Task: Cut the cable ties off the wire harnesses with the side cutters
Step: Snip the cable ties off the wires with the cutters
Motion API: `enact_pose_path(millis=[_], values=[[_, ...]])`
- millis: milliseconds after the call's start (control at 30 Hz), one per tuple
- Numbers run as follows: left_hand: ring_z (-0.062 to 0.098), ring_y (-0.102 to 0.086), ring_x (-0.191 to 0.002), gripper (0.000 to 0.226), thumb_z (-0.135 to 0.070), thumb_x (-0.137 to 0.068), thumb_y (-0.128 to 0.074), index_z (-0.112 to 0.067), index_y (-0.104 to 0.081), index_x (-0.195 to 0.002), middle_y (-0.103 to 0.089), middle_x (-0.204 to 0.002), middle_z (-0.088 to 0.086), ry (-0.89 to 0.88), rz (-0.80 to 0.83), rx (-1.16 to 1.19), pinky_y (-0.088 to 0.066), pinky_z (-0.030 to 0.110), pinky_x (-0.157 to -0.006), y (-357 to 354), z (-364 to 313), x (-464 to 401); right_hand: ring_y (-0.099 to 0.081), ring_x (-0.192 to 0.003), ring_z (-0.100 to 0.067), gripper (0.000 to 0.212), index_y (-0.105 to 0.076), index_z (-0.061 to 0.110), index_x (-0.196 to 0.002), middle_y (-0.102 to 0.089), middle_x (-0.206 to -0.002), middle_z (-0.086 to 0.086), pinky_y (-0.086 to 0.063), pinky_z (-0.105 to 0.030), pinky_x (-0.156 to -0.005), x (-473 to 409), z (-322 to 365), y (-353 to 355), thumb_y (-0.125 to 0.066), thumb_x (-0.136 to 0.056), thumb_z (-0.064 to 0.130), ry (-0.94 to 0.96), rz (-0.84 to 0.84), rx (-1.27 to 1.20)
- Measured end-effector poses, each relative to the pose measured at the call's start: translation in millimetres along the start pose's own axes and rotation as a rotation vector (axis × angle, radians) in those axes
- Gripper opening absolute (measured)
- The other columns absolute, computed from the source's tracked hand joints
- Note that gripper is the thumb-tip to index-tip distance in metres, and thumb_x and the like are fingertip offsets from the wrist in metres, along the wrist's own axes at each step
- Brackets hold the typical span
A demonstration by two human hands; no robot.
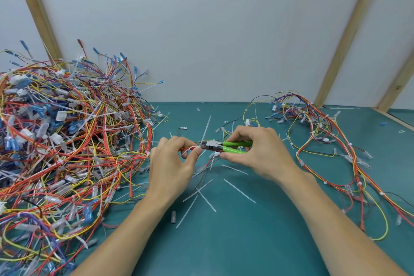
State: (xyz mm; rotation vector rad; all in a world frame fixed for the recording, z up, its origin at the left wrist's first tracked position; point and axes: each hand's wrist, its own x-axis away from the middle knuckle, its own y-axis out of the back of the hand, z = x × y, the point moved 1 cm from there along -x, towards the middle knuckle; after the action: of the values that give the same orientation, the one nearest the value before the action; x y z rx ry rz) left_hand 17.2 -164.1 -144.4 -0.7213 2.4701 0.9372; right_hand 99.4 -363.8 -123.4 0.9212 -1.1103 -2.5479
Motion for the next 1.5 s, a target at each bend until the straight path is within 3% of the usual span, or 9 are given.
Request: enact_pose_path(millis=[233, 467, 633, 733, 833, 1067, 1267, 1400, 1500], values=[[0.010, -0.050, -0.083, 0.008, -0.026, -0.090, -0.073, -0.026, -0.071, -0.082, -0.058, -0.071, -0.015, 0.025, -0.012, 0.018, -0.044, 0.049, -0.083, 1, 3, -1, -0.068, -0.080, -0.001, 0.034, -0.071, 0.034, -0.083, -0.072, -0.079, 0.029, -0.056, -0.036, -0.073, 0, -1, -1, -0.085, -0.067, 0.061, -0.074, -0.015, -0.090], [0.004, -0.050, -0.081, 0.008, -0.028, -0.091, -0.072, -0.033, -0.074, -0.096, -0.058, -0.070, -0.024, 0.009, -0.012, 0.033, -0.044, 0.045, -0.084, 2, 2, 0, -0.067, -0.080, -0.009, 0.037, -0.068, 0.034, -0.082, -0.070, -0.079, 0.018, -0.055, -0.037, -0.074, -2, -4, -5, -0.067, -0.077, 0.071, -0.214, -0.221, -0.185], [0.006, -0.048, -0.078, 0.014, -0.026, -0.093, -0.069, -0.037, -0.076, -0.098, -0.056, -0.070, -0.016, -0.030, 0.007, 0.024, -0.043, 0.043, -0.081, 0, 6, -1, -0.054, -0.054, -0.013, 0.042, -0.069, 0.012, -0.084, -0.058, -0.067, -0.003, -0.059, -0.043, -0.056, -8, -6, -5, -0.055, -0.102, 0.047, -0.490, -0.222, -0.509], [0.011, -0.052, -0.082, 0.013, -0.025, -0.093, -0.069, -0.038, -0.072, -0.092, -0.058, -0.078, -0.012, -0.054, -0.016, -0.107, -0.039, 0.039, -0.084, -1, 9, -1, -0.057, -0.053, -0.011, 0.029, -0.067, 0.012, -0.087, -0.065, -0.073, -0.001, -0.060, -0.037, -0.054, -8, -9, 2, -0.061, -0.100, 0.037, -0.617, -0.146, -0.615], [0.016, -0.055, -0.088, 0.011, -0.025, -0.091, -0.069, -0.035, -0.070, -0.092, -0.062, -0.084, -0.013, -0.078, -0.002, -0.251, -0.035, 0.036, -0.091, -4, 13, 0, -0.070, -0.066, -0.015, 0.010, -0.066, 0.019, -0.088, -0.074, -0.079, 0.000, -0.056, -0.038, -0.070, -3, -11, -1, -0.073, -0.087, 0.026, -0.569, -0.079, -0.341], [0.014, -0.053, -0.094, 0.007, -0.025, -0.080, -0.065, -0.032, -0.063, -0.081, -0.062, -0.086, -0.016, -0.068, 0.172, -0.373, -0.028, 0.027, -0.091, -5, 14, 2, -0.070, -0.096, -0.020, 0.015, -0.062, 0.026, -0.090, -0.075, -0.099, 0.013, -0.054, -0.042, -0.091, 0, -6, -12, -0.072, -0.086, 0.016, -0.502, 0.040, -0.158], [0.011, -0.056, -0.101, 0.012, -0.030, -0.084, -0.062, -0.031, -0.067, -0.095, -0.058, -0.088, -0.022, -0.028, 0.246, -0.303, -0.037, 0.030, -0.091, -11, 11, 5, -0.069, -0.093, -0.021, 0.018, -0.060, 0.024, -0.084, -0.074, -0.088, 0.007, -0.053, -0.040, -0.090, 3, -2, -24, -0.076, -0.087, 0.017, -0.488, 0.057, -0.204], [0.005, -0.061, -0.106, 0.032, -0.041, -0.093, -0.061, -0.031, -0.061, -0.124, -0.067, -0.103, -0.023, 0.066, 0.304, -0.149, -0.048, 0.033, -0.093, -16, 8, 8, -0.064, -0.068, -0.012, 0.021, -0.060, 0.018, -0.085, -0.071, -0.077, 0.006, -0.052, -0.031, -0.071, 4, 6, -26, -0.081, -0.084, 0.013, -0.438, 0.038, -0.365], [-0.004, -0.061, -0.107, 0.037, -0.021, -0.093, -0.060, -0.030, -0.060, -0.130, -0.069, -0.110, -0.022, 0.072, 0.303, 0.091, -0.048, 0.026, -0.096, -17, 4, 7, -0.059, -0.066, -0.016, 0.022, -0.058, 0.013, -0.084, -0.070, -0.079, -0.008, -0.049, -0.028, -0.065, 3, 14, -20, -0.075, -0.086, -0.001, -0.345, 0.134, -0.520]])
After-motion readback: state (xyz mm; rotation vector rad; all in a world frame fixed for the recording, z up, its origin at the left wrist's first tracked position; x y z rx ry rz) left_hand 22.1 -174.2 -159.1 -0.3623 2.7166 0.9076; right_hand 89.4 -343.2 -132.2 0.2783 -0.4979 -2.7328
